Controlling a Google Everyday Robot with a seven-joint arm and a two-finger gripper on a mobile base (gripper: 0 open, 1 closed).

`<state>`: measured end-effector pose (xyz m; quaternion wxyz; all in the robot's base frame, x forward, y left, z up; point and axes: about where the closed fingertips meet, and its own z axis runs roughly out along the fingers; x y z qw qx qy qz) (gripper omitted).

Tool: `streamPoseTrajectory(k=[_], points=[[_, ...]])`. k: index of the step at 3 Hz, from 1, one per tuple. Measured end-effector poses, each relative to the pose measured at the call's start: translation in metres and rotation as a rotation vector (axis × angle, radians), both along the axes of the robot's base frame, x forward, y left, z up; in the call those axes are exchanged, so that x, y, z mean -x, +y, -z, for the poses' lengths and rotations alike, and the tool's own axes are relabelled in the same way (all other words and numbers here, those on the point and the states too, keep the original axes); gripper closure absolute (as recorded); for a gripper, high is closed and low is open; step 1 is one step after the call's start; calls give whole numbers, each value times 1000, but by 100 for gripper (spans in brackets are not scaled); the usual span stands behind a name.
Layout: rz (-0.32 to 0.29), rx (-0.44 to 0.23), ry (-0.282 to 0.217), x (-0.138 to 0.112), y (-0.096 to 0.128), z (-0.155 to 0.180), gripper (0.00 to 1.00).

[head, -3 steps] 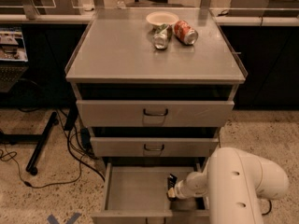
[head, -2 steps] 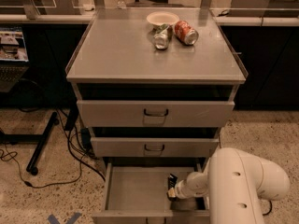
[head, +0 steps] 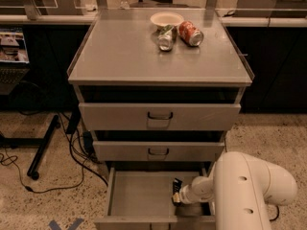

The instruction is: Place rxbar blueberry into bottom drawer

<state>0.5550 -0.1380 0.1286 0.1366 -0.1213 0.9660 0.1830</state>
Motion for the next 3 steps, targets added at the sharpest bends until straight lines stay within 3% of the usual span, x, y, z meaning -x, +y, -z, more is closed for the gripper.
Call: streamPoseTrajectory(k=[1, 2, 3], points=[[0, 0, 0, 0, 0, 0, 12], [0, 0, 0, 0, 0, 0, 0], [0, 0, 0, 0, 0, 0, 0]])
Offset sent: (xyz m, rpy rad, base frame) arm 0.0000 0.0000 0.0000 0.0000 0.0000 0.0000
